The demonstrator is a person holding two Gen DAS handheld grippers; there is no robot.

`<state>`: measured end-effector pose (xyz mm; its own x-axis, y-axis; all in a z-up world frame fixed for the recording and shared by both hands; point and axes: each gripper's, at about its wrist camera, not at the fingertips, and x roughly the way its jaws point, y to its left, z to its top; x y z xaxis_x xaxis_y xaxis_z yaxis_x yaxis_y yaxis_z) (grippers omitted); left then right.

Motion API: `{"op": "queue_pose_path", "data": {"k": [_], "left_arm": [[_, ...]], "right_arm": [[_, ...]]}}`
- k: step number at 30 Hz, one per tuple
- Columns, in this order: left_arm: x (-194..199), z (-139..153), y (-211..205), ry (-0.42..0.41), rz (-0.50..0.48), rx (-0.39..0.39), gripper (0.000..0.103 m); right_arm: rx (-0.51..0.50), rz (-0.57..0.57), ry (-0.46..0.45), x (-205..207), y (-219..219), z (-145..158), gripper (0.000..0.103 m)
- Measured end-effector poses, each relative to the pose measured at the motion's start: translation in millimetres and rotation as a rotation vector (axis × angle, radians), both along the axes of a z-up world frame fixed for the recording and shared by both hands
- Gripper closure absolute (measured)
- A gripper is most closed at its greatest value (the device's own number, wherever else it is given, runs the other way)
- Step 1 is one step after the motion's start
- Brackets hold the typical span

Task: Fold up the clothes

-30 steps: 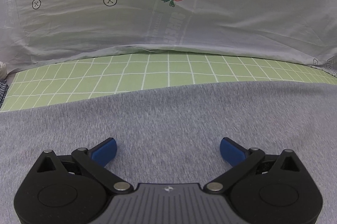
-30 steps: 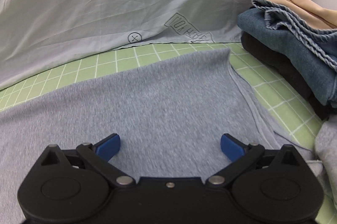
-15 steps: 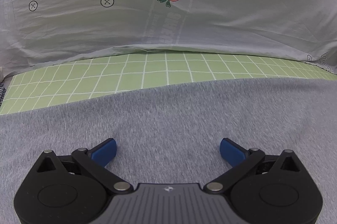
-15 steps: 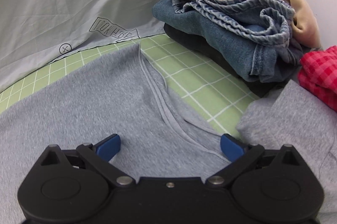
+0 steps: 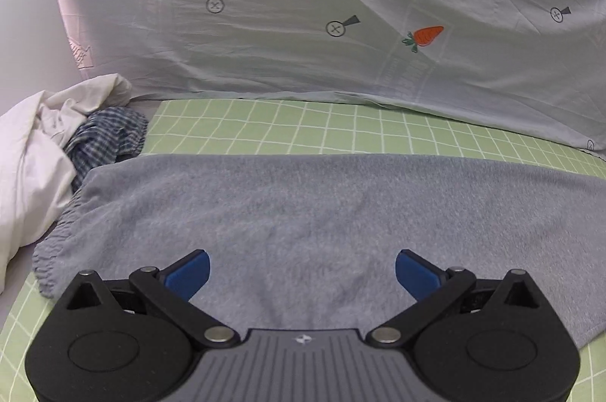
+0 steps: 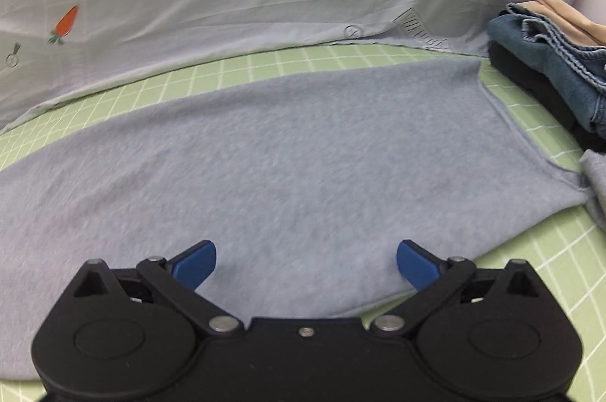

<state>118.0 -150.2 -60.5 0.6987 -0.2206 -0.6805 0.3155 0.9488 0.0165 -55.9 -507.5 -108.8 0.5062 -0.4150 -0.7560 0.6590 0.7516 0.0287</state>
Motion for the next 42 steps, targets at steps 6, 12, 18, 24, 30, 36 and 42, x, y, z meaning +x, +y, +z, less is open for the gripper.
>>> {"op": "queue_pose_path", "data": {"k": [6,12,18,24,30,36,42], "left_arm": [[-15.0,-1.4,97.9,0.031,0.254,-0.079,0.0],[6.7,-12.5,151.3,0.062,0.323,-0.146,0.0],[47.2,-32.7,171.8,0.11,0.328,-0.195,0.0],[75.4,-49.2,177.0,0.121,0.36,-0.214,0.016],[79.8,-48.6,194.5,0.108,0.421,-0.321,0.063],[73.9,-18.8,169.9,0.043,0.335,-0.351,0.074],[57.8,14.0,99.3,-0.04,0.055,-0.328,0.074]], "right_arm": [[0.016,0.042,0.014,-5.7,65.1,-6.4,0.0],[-0.015,-0.046,-0.013,-15.7,85.0,-9.1,0.0],[-0.036,-0.133,-0.015,-18.4,98.1,-10.9,0.0],[-0.035,-0.185,-0.012,-14.2,100.3,-11.4,0.0],[-0.036,-0.196,-0.009,-12.8,100.5,-11.8,0.0],[-0.049,-0.183,-0.023,-14.6,101.4,-13.2,0.0],[-0.078,-0.168,-0.053,-17.4,103.8,-15.7,0.0]]}}
